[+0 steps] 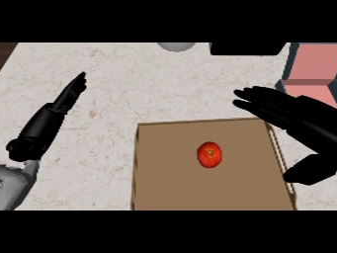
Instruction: Pick the tomato from the tray and place it in the cardboard box
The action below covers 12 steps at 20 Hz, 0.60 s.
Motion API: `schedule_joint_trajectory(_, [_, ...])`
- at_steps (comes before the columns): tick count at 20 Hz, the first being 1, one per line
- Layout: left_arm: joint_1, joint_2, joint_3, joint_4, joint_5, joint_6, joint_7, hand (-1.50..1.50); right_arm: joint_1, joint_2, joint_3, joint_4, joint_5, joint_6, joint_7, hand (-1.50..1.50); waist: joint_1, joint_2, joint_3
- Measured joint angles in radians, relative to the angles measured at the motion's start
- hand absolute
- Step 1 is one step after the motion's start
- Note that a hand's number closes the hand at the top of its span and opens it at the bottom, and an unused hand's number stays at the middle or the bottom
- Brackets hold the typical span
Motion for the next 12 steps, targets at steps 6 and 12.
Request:
schedule_joint_trajectory(6, [0.021,0.0,0.022,-0.021,-0.004,-0.022,0.003,0.0,-0.056,0.067,0.128,-0.132,0.101,0.129,0.273,-1.5,0.003,0.0,0.001])
schedule_joint_trajectory(12, [0.018,-0.019,0.045,-0.004,-0.022,-0.044,0.001,0.0,-0.076,0.215,0.251,-0.194,0.17,0.254,0.545,-1.5,0.0,0.001,0.001])
